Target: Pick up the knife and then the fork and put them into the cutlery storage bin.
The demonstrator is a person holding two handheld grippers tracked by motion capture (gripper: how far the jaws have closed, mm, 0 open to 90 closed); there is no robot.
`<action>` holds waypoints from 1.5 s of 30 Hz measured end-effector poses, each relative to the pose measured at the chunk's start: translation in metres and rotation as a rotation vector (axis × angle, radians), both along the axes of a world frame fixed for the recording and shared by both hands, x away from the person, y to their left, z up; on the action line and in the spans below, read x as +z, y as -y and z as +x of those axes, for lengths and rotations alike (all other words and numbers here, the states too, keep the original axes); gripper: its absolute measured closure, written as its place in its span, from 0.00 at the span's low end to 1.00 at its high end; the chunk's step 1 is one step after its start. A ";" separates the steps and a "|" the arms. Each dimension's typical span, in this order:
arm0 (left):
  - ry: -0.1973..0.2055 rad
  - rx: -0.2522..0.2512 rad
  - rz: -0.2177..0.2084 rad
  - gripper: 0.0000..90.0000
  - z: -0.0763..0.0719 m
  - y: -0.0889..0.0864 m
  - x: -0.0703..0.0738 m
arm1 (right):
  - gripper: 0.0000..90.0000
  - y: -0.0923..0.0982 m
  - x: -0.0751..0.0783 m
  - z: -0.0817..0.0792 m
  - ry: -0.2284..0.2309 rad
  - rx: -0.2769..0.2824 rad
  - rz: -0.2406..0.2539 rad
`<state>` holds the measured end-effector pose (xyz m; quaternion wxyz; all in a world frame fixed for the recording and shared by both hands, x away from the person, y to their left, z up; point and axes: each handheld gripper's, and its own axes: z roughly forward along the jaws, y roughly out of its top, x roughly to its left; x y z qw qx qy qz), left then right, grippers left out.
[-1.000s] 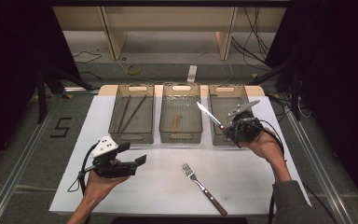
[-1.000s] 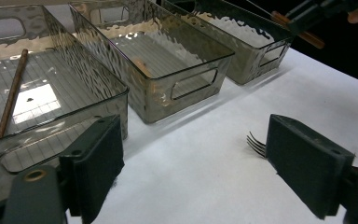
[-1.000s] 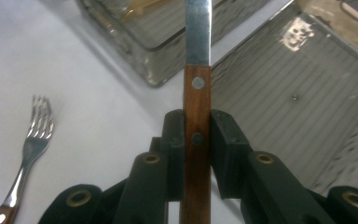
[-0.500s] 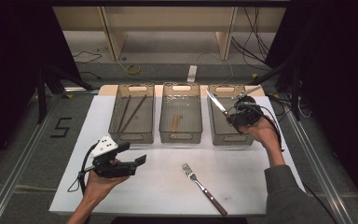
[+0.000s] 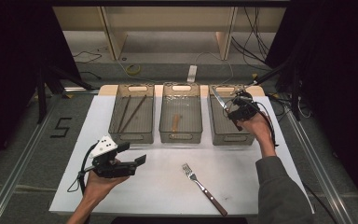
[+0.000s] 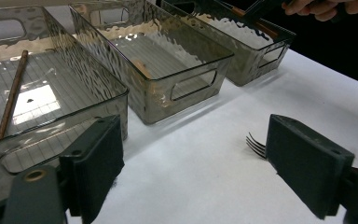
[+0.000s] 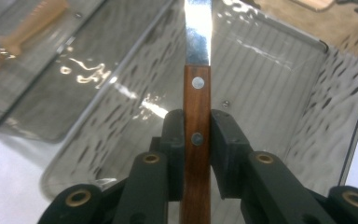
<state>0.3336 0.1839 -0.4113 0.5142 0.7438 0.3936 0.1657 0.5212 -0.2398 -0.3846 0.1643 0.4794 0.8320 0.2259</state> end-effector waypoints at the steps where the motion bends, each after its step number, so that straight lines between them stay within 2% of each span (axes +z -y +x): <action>1: 0.001 0.000 -0.001 0.21 0.000 0.000 0.000 | 0.85 0.000 -0.002 0.001 -0.001 -0.009 -0.003; 3: 0.000 0.000 0.000 0.21 0.000 0.000 0.000 | 0.84 0.000 -0.004 0.004 0.000 -0.031 -0.003; 5: -0.001 0.003 -0.003 0.20 0.000 0.000 0.000 | 0.66 0.000 -0.005 0.006 -0.005 -0.041 0.002; 6: -0.001 0.002 -0.003 0.20 0.000 0.000 0.000 | 0.62 -0.001 -0.005 0.006 -0.004 -0.047 0.007; 9: -0.001 0.001 -0.002 0.20 0.000 0.000 0.000 | 0.50 -0.002 -0.002 0.003 0.003 -0.040 0.015; 12: -0.001 0.002 -0.002 0.20 0.000 0.000 0.000 | 0.45 -0.005 0.005 -0.006 0.014 -0.009 0.024; 15: -0.002 0.001 0.000 0.20 0.000 0.000 0.000 | 0.42 -0.011 0.013 -0.024 0.031 0.052 0.042; 18: -0.007 0.002 0.001 0.20 0.000 0.001 -0.001 | 0.40 -0.018 0.017 -0.045 0.034 0.121 0.031; 20: -0.004 0.001 0.002 0.20 0.000 0.001 0.000 | 0.39 -0.020 0.017 -0.057 0.034 0.146 0.057; 24: -0.001 0.002 0.002 0.20 0.000 0.000 0.000 | 0.36 -0.023 0.013 -0.077 0.044 0.199 0.070; 30: 0.002 0.009 -0.006 0.20 0.000 0.000 0.000 | 0.31 -0.031 0.007 -0.111 0.034 0.276 0.069; 35: 0.006 0.005 -0.006 0.20 -0.001 0.000 0.000 | 0.30 -0.035 0.001 -0.140 0.025 0.335 0.074; 39: 0.007 0.007 -0.011 0.20 -0.001 0.000 0.001 | 0.31 -0.036 -0.008 -0.151 -0.006 0.355 0.066; 45: 0.010 0.006 -0.009 0.20 -0.001 0.000 0.001 | 0.31 -0.044 -0.023 -0.168 -0.062 0.400 0.025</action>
